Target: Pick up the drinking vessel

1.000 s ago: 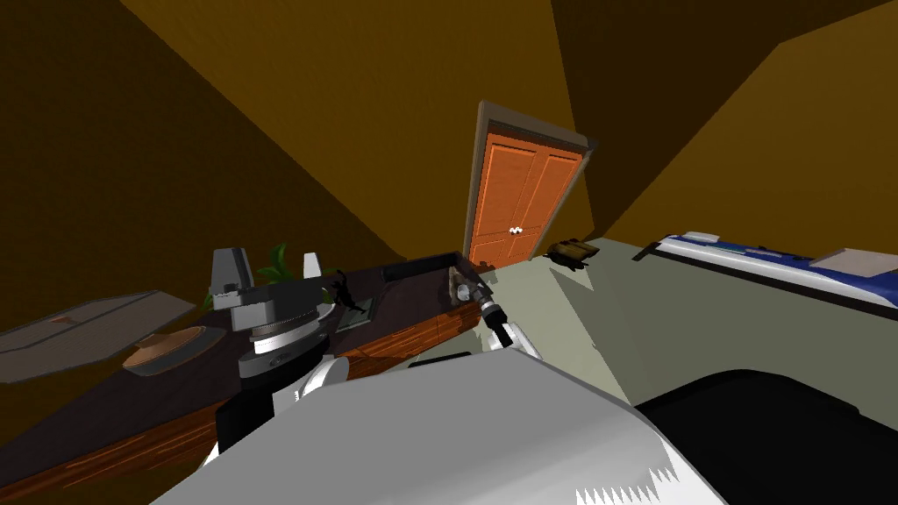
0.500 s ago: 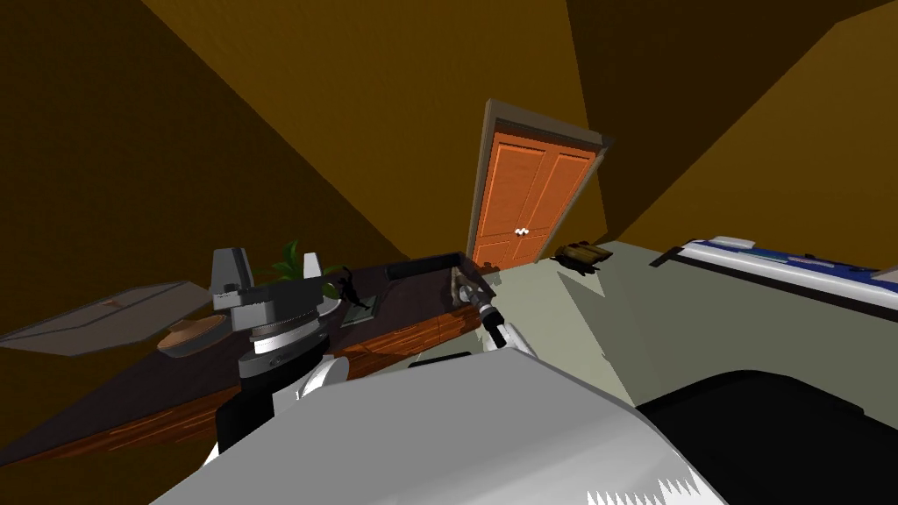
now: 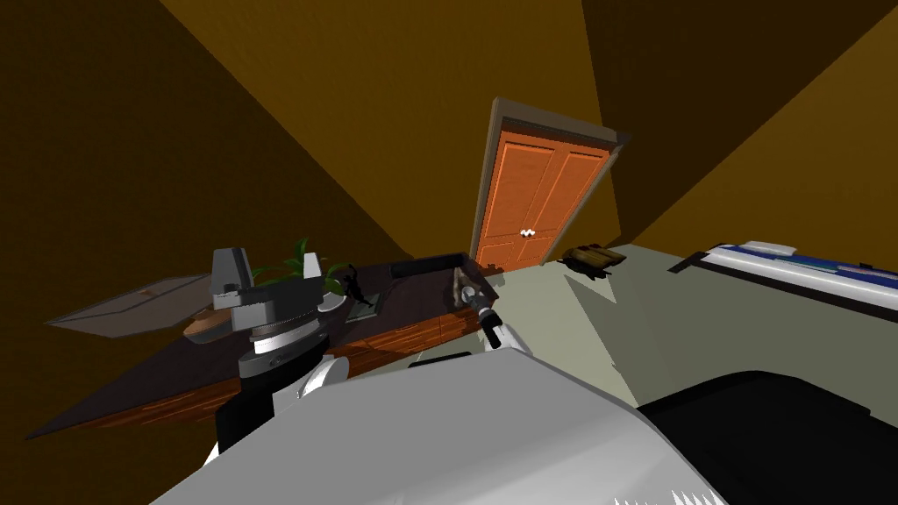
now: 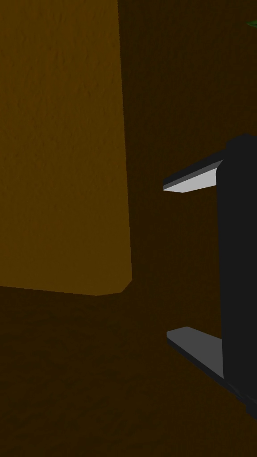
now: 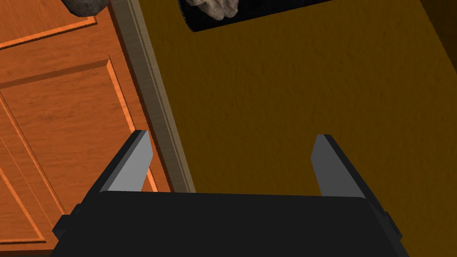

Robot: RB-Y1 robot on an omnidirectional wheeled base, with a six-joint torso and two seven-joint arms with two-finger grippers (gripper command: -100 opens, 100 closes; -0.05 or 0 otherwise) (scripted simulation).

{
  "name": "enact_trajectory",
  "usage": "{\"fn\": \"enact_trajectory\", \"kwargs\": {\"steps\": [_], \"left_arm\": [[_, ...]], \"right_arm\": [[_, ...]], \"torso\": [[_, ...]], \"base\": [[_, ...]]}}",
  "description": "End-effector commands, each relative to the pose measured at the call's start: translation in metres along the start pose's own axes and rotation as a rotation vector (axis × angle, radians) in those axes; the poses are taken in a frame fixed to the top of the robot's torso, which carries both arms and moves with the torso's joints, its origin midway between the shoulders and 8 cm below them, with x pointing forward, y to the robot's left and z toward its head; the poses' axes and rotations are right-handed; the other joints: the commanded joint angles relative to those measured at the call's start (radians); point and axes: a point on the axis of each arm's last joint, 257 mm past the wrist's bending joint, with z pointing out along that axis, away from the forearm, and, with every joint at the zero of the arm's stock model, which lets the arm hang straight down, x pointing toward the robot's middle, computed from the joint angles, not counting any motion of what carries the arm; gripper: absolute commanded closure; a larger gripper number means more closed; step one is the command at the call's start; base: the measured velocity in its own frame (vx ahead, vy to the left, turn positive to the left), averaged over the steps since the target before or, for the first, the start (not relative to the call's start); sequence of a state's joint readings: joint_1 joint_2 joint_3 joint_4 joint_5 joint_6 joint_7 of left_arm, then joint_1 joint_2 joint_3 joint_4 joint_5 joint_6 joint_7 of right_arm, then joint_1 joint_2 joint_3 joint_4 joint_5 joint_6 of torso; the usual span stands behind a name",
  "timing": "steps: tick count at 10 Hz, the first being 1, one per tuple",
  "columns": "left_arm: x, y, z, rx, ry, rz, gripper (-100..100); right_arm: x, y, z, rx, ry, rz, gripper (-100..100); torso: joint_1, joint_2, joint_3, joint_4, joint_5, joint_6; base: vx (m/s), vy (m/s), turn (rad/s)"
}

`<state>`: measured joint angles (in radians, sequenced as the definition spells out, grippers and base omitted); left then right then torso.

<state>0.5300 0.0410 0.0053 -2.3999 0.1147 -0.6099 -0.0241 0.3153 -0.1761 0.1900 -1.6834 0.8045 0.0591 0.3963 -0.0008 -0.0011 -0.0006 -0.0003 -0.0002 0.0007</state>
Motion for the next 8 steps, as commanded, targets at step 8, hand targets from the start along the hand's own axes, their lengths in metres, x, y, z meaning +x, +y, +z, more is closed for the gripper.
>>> {"fn": "enact_trajectory", "kwargs": {"steps": [8], "left_arm": [[0.000,0.000,0.000,0.000,0.000,0.000,0]], "right_arm": [[0.060,-0.031,0.000,0.102,0.141,-0.334,-100]], "torso": [[0.001,0.000,0.000,0.000,0.000,0.000]], "base": [[0.007,-0.011,0.075]]}}
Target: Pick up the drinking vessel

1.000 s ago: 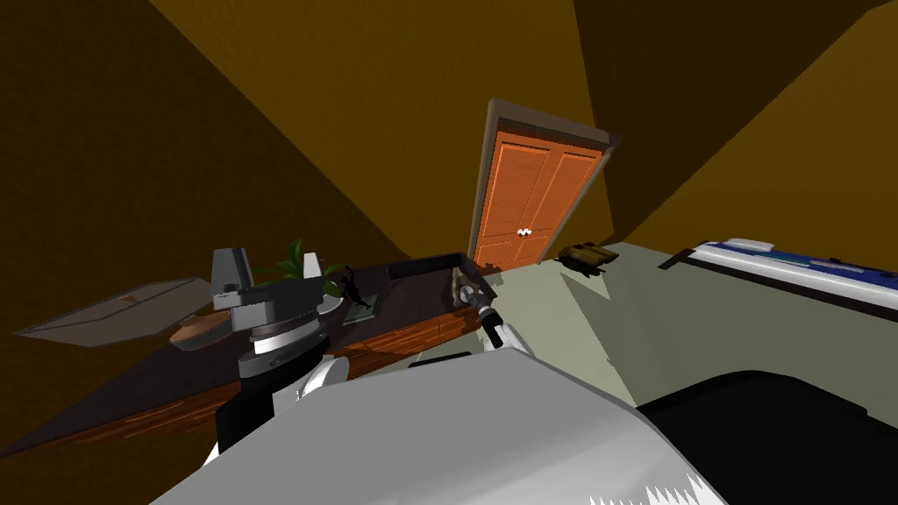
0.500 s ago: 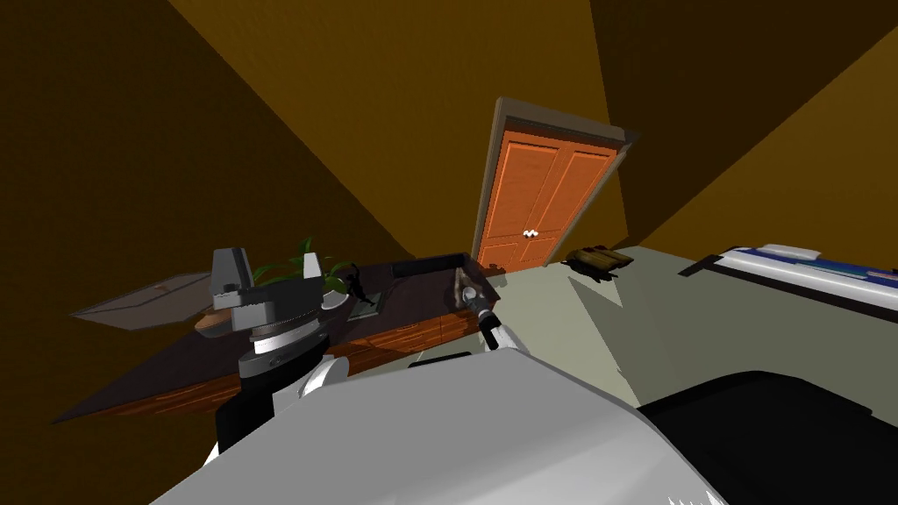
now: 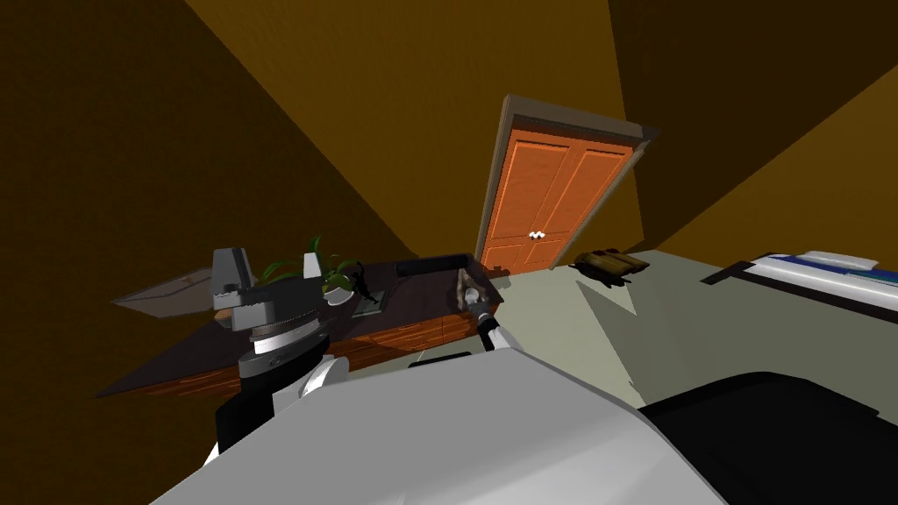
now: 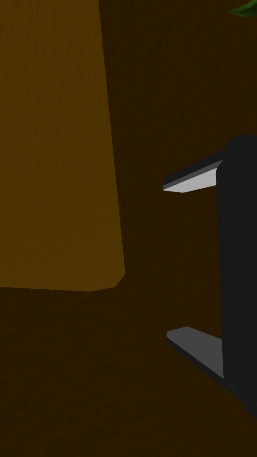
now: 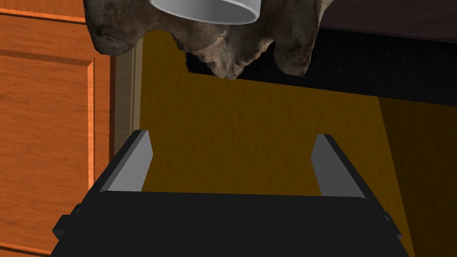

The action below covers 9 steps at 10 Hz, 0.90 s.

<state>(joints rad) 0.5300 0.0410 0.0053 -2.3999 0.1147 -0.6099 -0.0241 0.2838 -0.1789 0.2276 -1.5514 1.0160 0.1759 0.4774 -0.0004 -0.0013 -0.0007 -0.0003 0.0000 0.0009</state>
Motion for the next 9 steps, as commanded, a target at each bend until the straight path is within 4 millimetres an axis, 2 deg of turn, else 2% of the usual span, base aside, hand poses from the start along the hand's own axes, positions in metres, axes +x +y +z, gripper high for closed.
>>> {"fn": "enact_trajectory", "kwargs": {"steps": [1,2,3,4,5,7,8,9], "left_arm": [[0.000,0.000,0.000,0.000,0.000,0.000,0],[0.000,0.000,0.000,0.000,0.000,0.000,0],[0.000,0.000,0.000,0.000,0.000,0.000,0],[0.000,0.000,0.000,0.000,0.000,0.000,0],[0.000,0.000,0.000,0.000,0.000,0.000,0],[0.000,0.000,0.000,0.000,0.000,0.000,0],[0.000,0.000,0.000,0.000,0.000,0.000,0],[0.000,0.000,0.000,0.000,0.000,0.000,0]], "right_arm": [[0.022,-0.006,0.002,0.032,0.050,-0.088,-100],[0.022,-0.007,0.002,0.036,0.047,-0.130,-100],[0.042,-0.011,0.002,0.055,0.091,-0.201,-100],[0.040,-0.014,0.002,0.063,0.087,-0.236,-100],[0.056,-0.020,0.001,0.087,0.127,-0.302,-100],[0.057,-0.021,0.001,0.089,0.125,-0.339,-100],[0.074,-0.028,-0.001,0.112,0.167,-0.417,-100],[0.072,-0.028,-0.001,0.113,0.161,-0.441,-100]], "torso": [[0.000,0.000,0.000,0.000,0.000,0.000],[0.000,0.000,0.000,0.000,0.000,0.000],[0.000,0.000,0.000,0.000,0.000,0.000],[0.000,0.000,0.000,0.000,0.000,0.000],[0.000,0.000,0.000,0.000,0.000,0.000],[0.000,0.000,0.000,0.000,0.000,0.000],[0.001,0.000,0.000,0.000,0.000,0.000],[0.001,0.000,0.000,0.000,0.000,0.000]], "base": [[0.012,-0.011,0.109],[0.011,-0.011,0.063],[0.016,-0.005,0.127],[0.013,-0.005,0.052],[0.013,-0.001,0.110],[0.009,-0.002,0.019],[0.014,0.002,0.100],[0.014,-0.001,0.056]]}}
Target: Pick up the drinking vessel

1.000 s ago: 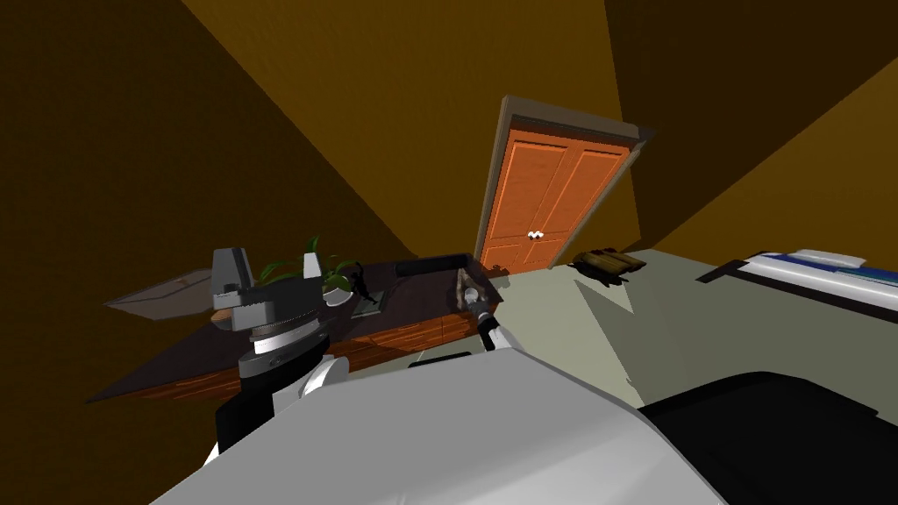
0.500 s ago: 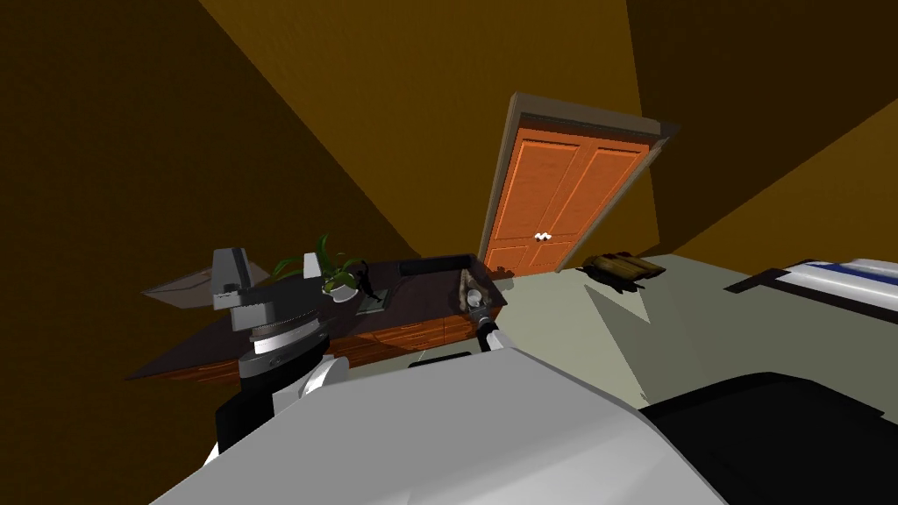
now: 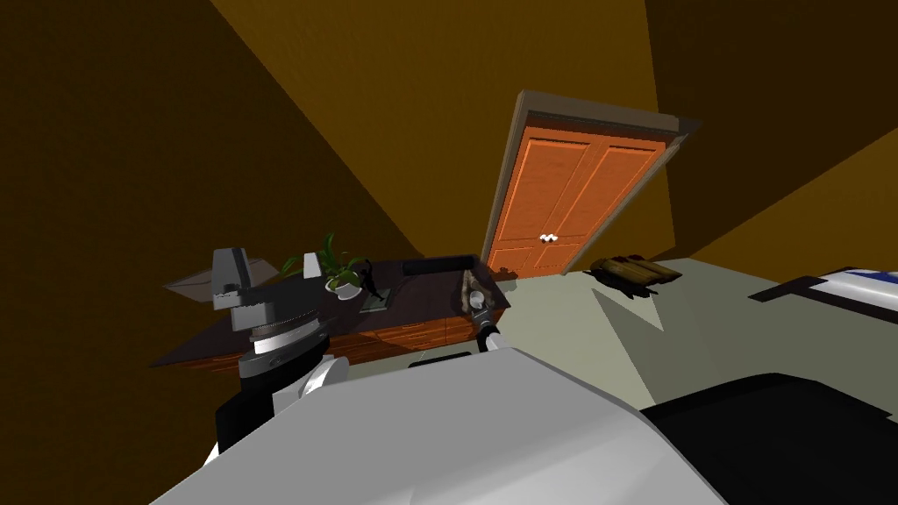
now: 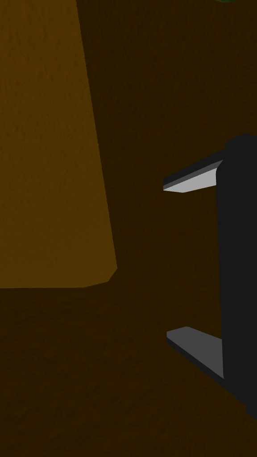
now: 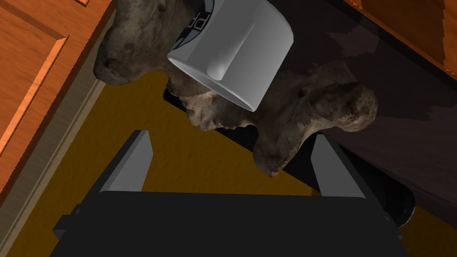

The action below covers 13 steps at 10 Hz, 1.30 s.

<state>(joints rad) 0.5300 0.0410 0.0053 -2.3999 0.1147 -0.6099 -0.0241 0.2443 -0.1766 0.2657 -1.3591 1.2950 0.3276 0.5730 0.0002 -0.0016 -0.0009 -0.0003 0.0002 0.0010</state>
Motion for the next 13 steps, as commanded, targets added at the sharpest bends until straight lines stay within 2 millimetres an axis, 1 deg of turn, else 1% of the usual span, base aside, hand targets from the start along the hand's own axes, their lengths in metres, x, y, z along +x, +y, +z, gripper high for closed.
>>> {"fn": "enact_trajectory", "kwargs": {"steps": [1,2,3,4,5,7,8,9,10,11,12,13], "left_arm": [[0.000,0.000,0.000,0.000,0.000,0.000,0],[0.000,0.000,0.000,0.000,0.000,0.000,0],[0.000,0.000,0.000,0.000,0.000,0.000,0],[0.000,0.000,0.000,0.000,0.000,0.000,0],[0.000,0.000,0.000,0.000,0.000,0.000,0],[0.000,0.000,0.000,0.000,0.000,0.000,0],[0.000,0.000,0.000,0.000,0.000,0.000,0],[0.000,0.000,0.000,0.000,0.000,0.000,0],[0.000,0.000,0.000,0.000,0.000,0.000,0],[0.000,0.000,0.000,0.000,0.000,0.000,0],[0.000,0.000,0.000,0.000,0.000,0.000,0],[0.000,0.000,0.000,0.000,0.000,0.000,0]], "right_arm": [[0.019,-0.001,0.000,0.025,0.043,-0.102,-100],[0.017,-0.002,0.000,0.029,0.035,-0.125,-100],[0.034,-0.003,0.000,0.047,0.072,-0.203,-100],[0.031,-0.004,0.000,0.051,0.065,-0.225,-100],[0.047,-0.006,-0.001,0.067,0.100,-0.298,-100],[0.045,-0.007,-0.001,0.072,0.091,-0.322,-100],[0.058,-0.010,-0.002,0.089,0.120,-0.403,-100],[0.057,-0.011,-0.002,0.091,0.114,-0.417,-100],[0.069,-0.014,-0.004,0.107,0.140,-0.495,-100],[0.067,-0.015,-0.004,0.109,0.134,-0.509,-100],[0.078,-0.018,-0.006,0.124,0.157,-0.583,-100],[0.076,-0.019,-0.006,0.127,0.150,-0.598,-100]], "torso": [[0.000,0.000,0.000,0.000,0.000,0.000],[0.000,-0.001,0.000,0.000,0.000,0.000],[0.000,0.000,0.000,0.000,0.000,0.000],[0.000,0.000,0.000,0.000,0.000,0.000],[0.000,0.000,0.000,0.000,0.000,0.000],[0.000,0.000,0.000,0.000,0.000,0.000],[0.000,0.000,0.000,0.000,0.000,0.000],[0.001,0.000,0.000,0.000,0.000,0.000],[0.001,0.000,0.000,0.000,0.000,0.000],[0.001,-0.001,0.000,0.000,0.000,0.000],[0.000,0.000,0.000,0.000,0.000,0.000],[0.001,-0.001,0.000,0.000,0.000,0.000]], "base": [[0.021,0.003,0.131],[0.018,0.004,-0.002],[0.019,0.006,0.078],[0.016,0.003,0.056],[0.017,0.006,0.077],[0.012,0.002,0.021],[0.016,0.008,0.073],[0.017,0.007,0.045],[0.023,0.009,0.075],[0.021,0.005,0.028],[0.026,0.010,0.054],[0.020,0.008,0.032]]}}
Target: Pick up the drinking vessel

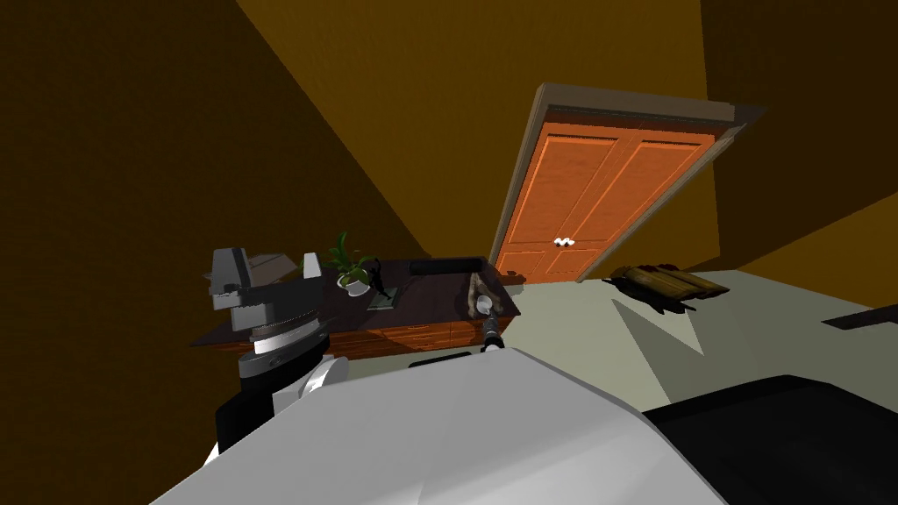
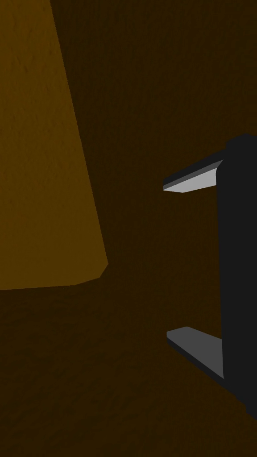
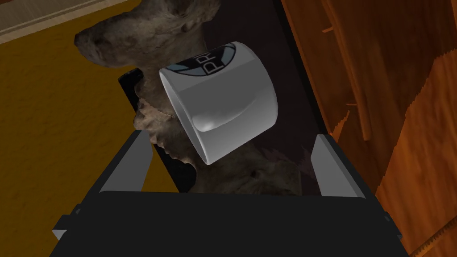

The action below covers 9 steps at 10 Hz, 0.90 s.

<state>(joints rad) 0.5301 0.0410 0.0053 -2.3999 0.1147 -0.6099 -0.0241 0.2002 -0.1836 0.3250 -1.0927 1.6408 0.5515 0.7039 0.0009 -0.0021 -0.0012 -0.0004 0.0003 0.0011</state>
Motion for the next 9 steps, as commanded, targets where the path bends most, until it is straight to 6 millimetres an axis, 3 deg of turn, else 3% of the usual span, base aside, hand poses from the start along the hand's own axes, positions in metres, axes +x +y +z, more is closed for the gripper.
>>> {"fn": "enact_trajectory", "kwargs": {"steps": [1,9], "left_arm": [[0.000,0.000,0.000,0.000,0.000,0.000,0],[0.000,0.000,0.000,0.000,0.000,0.000,0]], "right_arm": [[0.011,0.000,-0.001,0.021,0.017,-0.097,-100],[0.046,-0.007,-0.006,0.118,0.051,-0.488,-100]], "torso": [[0.000,0.000,0.000,0.000,0.000,0.000],[0.000,-0.001,0.000,0.000,0.000,0.000]], "base": [[0.020,0.008,0.054],[0.028,0.012,0.049]]}}
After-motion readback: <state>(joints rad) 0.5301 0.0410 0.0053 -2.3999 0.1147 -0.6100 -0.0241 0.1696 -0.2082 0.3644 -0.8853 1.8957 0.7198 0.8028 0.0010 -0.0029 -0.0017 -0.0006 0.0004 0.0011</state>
